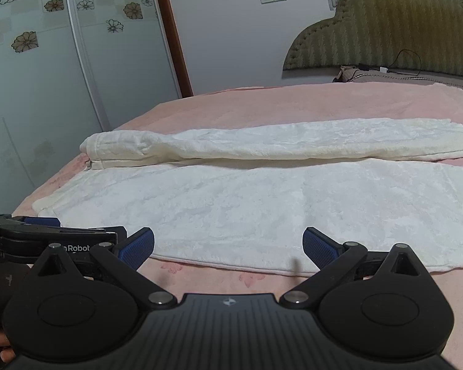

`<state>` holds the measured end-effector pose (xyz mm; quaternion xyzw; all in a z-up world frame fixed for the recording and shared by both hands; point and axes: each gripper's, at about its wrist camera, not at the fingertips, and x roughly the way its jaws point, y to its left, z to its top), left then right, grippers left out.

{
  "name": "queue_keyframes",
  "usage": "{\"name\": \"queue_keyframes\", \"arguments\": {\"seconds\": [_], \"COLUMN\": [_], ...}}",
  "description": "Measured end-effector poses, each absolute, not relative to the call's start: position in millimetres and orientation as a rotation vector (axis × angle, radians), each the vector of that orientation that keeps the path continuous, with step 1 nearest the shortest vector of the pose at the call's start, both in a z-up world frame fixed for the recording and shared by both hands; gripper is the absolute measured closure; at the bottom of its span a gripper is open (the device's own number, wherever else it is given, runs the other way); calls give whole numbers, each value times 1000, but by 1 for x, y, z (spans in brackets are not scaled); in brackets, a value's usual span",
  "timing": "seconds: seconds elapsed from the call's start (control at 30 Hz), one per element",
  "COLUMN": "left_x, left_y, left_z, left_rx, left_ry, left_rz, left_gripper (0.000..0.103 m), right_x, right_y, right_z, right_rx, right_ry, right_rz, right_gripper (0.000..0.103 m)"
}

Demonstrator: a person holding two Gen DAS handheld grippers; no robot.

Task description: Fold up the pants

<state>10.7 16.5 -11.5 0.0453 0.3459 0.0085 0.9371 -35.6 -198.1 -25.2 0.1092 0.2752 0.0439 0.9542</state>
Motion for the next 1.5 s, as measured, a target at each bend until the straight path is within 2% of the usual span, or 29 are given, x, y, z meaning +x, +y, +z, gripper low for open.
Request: {"name": "queue_keyframes", "arguments": {"seconds": [0.37, 0.6, 0.83, 1.0, 1.03, 1.1, 1.17, 1.43, 1.47, 1.5], "left_x": [21, 39, 85, 99, 99, 102, 107, 127, 130, 132], "left_y": [26, 51, 105, 120, 120, 118, 117, 124, 125, 126], "left_z": [-11, 11, -1, -20, -21, -19, -19, -22, -22, -22], "left_rx": [70, 100, 33, -9, -4, 26, 58, 69, 67, 63], "left_ry": [715, 590, 667, 746, 742, 733, 727, 737, 736, 735], "left_rz": [19, 109, 244, 228, 227, 226, 229, 234, 237, 241], "left_gripper": [1, 0, 1, 0, 0, 0, 0, 0, 0, 1], "right_x": [-22, 7, 114, 230, 255, 294, 328, 376, 375, 373], "right_y": [-198, -209, -218, -223, -223, -220, -216, -172, -170, -169], "right_z": [-27, -9, 25, 17, 10, -4, -19, -44, -44, -42], "right_rx": [206, 149, 72, 131, 138, 130, 118, -110, -119, -124], "right_ry": [579, 492, 445, 563, 598, 664, 721, 805, 808, 809], "right_rz": [115, 228, 428, 476, 477, 473, 500, 793, 826, 846], "right_gripper": [0, 0, 0, 1, 4, 23, 33, 36, 41, 63]}}
